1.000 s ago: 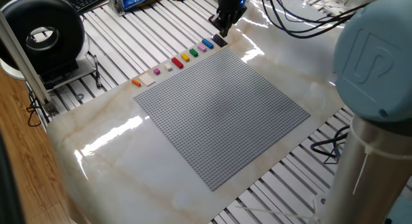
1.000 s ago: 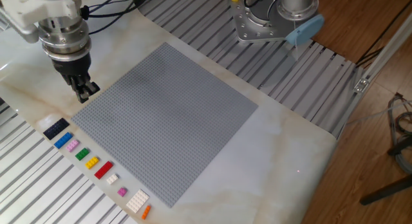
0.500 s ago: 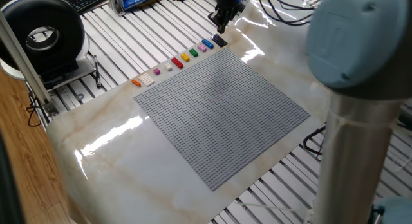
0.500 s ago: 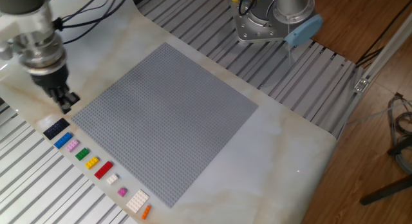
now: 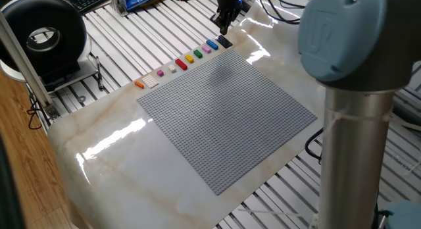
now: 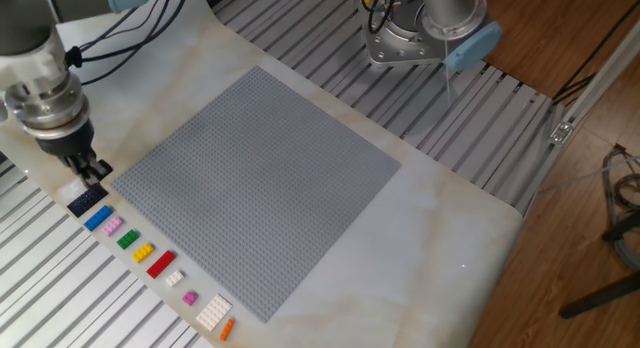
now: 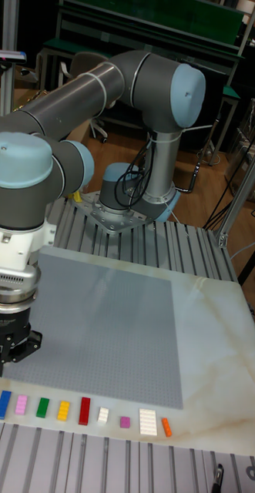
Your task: Stack small Lego blocks one on top of the other
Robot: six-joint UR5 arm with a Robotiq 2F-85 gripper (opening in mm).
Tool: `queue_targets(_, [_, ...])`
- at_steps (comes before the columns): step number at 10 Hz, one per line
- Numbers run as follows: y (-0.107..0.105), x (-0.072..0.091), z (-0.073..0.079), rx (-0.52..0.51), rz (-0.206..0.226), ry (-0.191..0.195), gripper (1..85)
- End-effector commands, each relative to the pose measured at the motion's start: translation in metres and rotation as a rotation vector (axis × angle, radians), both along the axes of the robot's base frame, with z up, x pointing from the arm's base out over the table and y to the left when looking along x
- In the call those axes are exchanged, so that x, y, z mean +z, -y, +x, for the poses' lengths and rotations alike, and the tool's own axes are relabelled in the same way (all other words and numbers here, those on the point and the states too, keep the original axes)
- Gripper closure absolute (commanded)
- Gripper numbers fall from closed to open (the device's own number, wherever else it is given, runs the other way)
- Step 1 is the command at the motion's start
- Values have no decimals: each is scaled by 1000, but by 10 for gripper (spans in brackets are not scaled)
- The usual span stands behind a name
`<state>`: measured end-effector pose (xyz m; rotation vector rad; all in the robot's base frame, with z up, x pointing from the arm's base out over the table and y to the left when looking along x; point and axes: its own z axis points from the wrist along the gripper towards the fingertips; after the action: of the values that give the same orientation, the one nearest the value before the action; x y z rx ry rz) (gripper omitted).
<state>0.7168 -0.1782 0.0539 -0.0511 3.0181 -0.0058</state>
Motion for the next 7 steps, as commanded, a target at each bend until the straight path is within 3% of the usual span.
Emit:
queue_targets(1, [0, -3, 7, -99, 22, 12, 847])
queue_targets(3, [-4, -1, 16, -144, 46, 48, 847])
queue_targets(5, [5, 0, 21, -108, 5, 70, 847])
queue_targets(6, [-8, -1, 13, -74, 49, 37, 847])
queue_targets(7, [-5, -3, 20, -67, 71, 36, 847])
